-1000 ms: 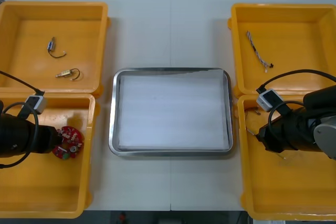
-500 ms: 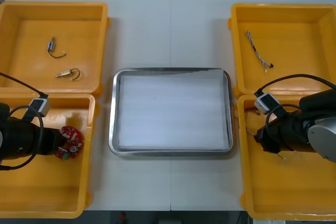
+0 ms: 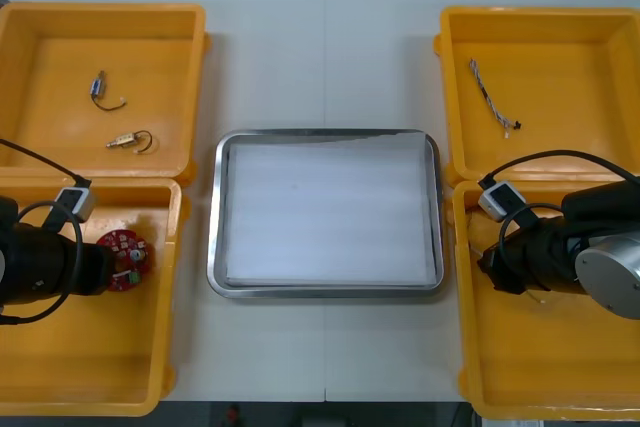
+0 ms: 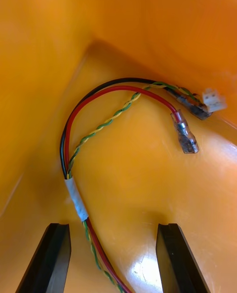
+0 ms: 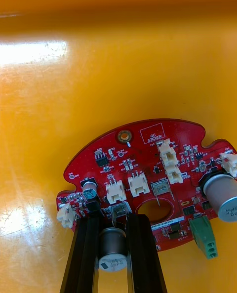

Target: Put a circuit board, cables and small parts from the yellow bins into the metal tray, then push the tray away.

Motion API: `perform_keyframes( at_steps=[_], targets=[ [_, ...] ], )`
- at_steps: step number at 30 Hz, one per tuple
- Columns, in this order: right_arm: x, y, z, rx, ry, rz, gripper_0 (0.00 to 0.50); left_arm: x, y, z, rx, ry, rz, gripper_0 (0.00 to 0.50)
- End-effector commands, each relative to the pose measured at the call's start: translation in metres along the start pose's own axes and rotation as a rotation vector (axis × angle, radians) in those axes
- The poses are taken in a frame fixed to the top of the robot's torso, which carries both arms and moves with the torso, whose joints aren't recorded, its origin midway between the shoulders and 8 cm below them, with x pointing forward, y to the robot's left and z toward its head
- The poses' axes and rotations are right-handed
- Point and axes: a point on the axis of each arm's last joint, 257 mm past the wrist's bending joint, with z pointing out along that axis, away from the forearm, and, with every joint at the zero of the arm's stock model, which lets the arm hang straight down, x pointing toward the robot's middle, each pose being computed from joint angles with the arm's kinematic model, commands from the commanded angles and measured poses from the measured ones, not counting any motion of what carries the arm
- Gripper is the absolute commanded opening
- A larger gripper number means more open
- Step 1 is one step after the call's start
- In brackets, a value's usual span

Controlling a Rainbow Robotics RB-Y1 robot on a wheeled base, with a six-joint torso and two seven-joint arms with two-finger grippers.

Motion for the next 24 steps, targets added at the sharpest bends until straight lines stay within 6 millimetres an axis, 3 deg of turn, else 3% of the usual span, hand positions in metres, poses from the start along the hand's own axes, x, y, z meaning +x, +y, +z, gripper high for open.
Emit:
perform_keyframes(
  at_steps=[1,8,20,21,22,23,24],
  targets=[
    [0.018,0.000,0.003,0.012,0.024,-0.057,0.500,0.008,0.007,-0.005,-0.016,0.004,-0.046,0.000],
    [0.019,0.000,0.004,0.013,0.021,-0.059,0.500,-0.002,0.012,-0.025,-0.040,0.019,-0.042,0.000],
    [0.022,0.002,0.006,0.010,0.015,-0.073,0.500,-0.035,0.016,-0.094,-0.086,0.027,-0.025,0.000],
    [0.022,0.002,0.006,0.010,0.015,-0.073,0.465,-0.036,0.015,-0.097,-0.085,0.031,-0.025,0.000],
    [0.022,0.003,0.006,0.008,0.013,-0.073,0.308,-0.039,0.012,-0.104,-0.079,0.038,-0.022,0.000],
    [0.021,0.003,0.006,0.007,0.010,-0.072,0.088,-0.041,0.010,-0.111,-0.074,0.050,-0.020,0.000],
    [0.021,0.003,0.006,0.007,0.008,-0.072,0.022,-0.043,0.008,-0.115,-0.073,0.055,-0.015,0.000]
  ],
)
